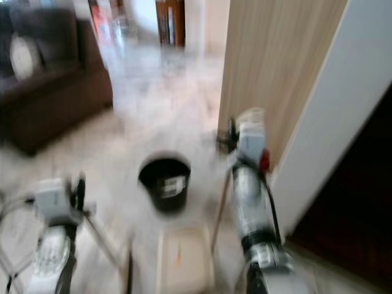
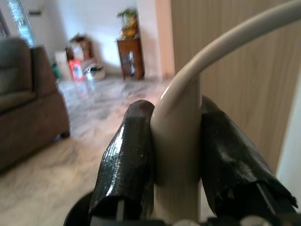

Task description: Sweep floor

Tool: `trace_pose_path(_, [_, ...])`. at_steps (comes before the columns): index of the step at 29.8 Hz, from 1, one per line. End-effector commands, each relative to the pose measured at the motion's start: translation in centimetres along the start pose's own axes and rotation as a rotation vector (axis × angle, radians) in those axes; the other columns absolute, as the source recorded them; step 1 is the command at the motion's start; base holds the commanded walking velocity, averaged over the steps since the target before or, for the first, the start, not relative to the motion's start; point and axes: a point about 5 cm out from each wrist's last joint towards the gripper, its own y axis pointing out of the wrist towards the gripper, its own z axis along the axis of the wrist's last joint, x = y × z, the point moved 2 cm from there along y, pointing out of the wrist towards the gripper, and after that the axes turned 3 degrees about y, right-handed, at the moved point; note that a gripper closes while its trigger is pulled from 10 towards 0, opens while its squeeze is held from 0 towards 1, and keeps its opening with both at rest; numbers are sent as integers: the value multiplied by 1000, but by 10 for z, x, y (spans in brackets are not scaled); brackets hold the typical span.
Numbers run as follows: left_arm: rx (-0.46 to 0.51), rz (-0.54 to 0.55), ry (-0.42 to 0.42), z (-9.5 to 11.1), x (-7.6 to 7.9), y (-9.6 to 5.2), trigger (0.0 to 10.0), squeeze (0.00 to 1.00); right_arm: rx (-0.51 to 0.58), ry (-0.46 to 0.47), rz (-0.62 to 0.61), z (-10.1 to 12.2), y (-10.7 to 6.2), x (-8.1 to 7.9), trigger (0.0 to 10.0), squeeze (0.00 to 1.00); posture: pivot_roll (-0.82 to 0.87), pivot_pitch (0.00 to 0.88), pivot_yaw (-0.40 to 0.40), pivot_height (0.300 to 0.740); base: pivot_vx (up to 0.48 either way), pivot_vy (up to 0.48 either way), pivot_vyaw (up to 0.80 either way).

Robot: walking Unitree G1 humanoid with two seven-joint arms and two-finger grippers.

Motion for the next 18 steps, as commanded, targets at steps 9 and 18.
trace_pose_path(9, [154,-25,12,26,12,10,10000,0,92,27,49,20,9,2,10000,0,67,0,-10,740,0,0,0])
trace_pose_path(18, [233,0,-5,44,11,20,10000,0,100,37,57,25,12,3,10000,0,57,0,-24,740,0,0,0])
